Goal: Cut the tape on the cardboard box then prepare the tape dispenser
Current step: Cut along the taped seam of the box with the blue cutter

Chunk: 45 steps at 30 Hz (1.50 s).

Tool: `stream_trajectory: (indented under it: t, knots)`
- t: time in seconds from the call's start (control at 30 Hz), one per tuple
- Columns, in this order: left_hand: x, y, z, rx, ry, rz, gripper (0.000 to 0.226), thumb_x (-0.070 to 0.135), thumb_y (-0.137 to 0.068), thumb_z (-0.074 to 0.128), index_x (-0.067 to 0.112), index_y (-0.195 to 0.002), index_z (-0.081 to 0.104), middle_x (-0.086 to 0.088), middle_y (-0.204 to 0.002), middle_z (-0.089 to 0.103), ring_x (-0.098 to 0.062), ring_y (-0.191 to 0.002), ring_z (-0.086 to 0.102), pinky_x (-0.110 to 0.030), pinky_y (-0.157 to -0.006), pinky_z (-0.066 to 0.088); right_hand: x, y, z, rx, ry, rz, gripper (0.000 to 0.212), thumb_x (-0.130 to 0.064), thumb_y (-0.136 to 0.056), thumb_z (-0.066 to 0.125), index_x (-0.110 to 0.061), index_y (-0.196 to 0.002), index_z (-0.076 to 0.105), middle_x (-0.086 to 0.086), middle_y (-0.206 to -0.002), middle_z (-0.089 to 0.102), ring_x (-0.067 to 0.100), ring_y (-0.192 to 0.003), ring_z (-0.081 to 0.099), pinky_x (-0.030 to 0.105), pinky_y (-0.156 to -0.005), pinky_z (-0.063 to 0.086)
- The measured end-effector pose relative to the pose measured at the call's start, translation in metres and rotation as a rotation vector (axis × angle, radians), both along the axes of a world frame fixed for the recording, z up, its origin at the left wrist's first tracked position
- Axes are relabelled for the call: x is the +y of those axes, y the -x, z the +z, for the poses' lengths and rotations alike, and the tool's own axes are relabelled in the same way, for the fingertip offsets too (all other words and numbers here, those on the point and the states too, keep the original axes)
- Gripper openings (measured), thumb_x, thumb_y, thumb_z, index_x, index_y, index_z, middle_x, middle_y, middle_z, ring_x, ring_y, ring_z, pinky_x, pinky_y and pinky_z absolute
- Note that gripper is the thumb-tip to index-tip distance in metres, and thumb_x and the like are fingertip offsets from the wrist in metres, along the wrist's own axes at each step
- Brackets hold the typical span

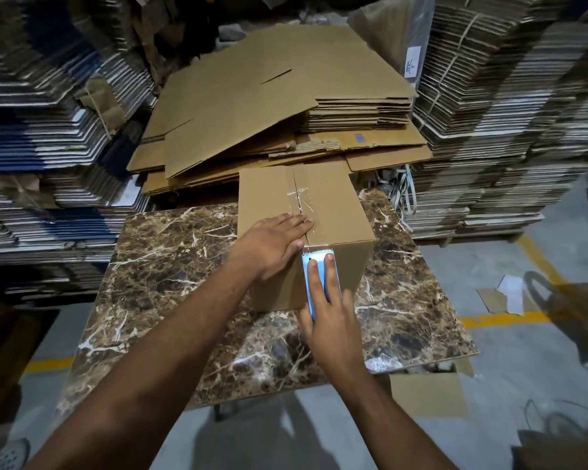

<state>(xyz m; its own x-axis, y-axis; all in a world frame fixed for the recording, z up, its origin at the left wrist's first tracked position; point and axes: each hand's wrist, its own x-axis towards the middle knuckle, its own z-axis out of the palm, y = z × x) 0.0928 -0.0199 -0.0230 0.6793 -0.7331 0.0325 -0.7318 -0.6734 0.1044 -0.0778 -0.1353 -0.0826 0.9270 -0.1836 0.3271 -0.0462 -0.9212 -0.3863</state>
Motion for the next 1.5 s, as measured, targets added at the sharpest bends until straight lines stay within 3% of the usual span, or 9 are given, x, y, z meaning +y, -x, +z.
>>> stream_trajectory:
  t: [0.47,0.73,0.93,1.3,1.5]
  knots:
    - [0.001,0.002,-0.002,-0.006,-0.023,-0.003,0.055,0.045,-0.106,0.016,0.033,-0.159,0.013,0.009,-0.168,0.017,-0.015,-0.155,0.014,-0.039,-0.125,0.016,0.002,0.008,-0.001,0.014,-0.076,-0.025,0.089,-0.022,-0.087,0.065,-0.032,-0.158,0.012,-0.006,-0.169,0.002,0.025,-0.08,0.069,0.034,-0.07,0.06]
    - [0.001,0.006,-0.001,-0.004,-0.027,0.001,0.054,0.044,-0.107,0.017,0.034,-0.159,0.012,0.009,-0.169,0.015,-0.015,-0.156,0.012,-0.04,-0.125,0.015,-0.001,0.014,-0.002,0.01,-0.132,-0.009,0.096,-0.017,-0.082,0.065,-0.036,-0.158,0.009,-0.01,-0.169,0.0,0.022,-0.082,0.068,0.034,-0.071,0.06]
    - [0.0,0.006,0.004,-0.001,-0.021,0.007,0.053,0.044,-0.107,0.017,0.034,-0.159,0.012,0.009,-0.168,0.015,-0.015,-0.155,0.013,-0.039,-0.125,0.014,0.0,0.019,-0.004,0.022,-0.188,-0.04,0.101,-0.015,-0.075,0.069,-0.04,-0.157,0.015,-0.017,-0.168,0.006,0.015,-0.074,0.064,0.024,-0.06,0.054]
    - [0.0,0.004,0.002,-0.004,-0.023,0.001,0.053,0.045,-0.107,0.015,0.035,-0.159,0.012,0.009,-0.168,0.015,-0.015,-0.155,0.013,-0.042,-0.125,0.017,0.0,0.022,-0.008,-0.012,-0.214,-0.028,0.096,-0.019,-0.075,0.066,-0.032,-0.157,0.02,-0.01,-0.168,0.011,0.019,-0.084,0.068,0.033,-0.065,0.058]
    - [0.001,0.003,-0.001,-0.006,-0.025,-0.002,0.054,0.045,-0.106,0.014,0.035,-0.159,0.012,0.009,-0.168,0.016,-0.015,-0.155,0.014,-0.043,-0.124,0.018,0.0,0.022,-0.011,-0.002,-0.222,-0.016,0.099,-0.017,-0.077,0.064,-0.039,-0.157,0.01,-0.016,-0.168,-0.001,0.02,-0.089,0.067,0.03,-0.069,0.057]
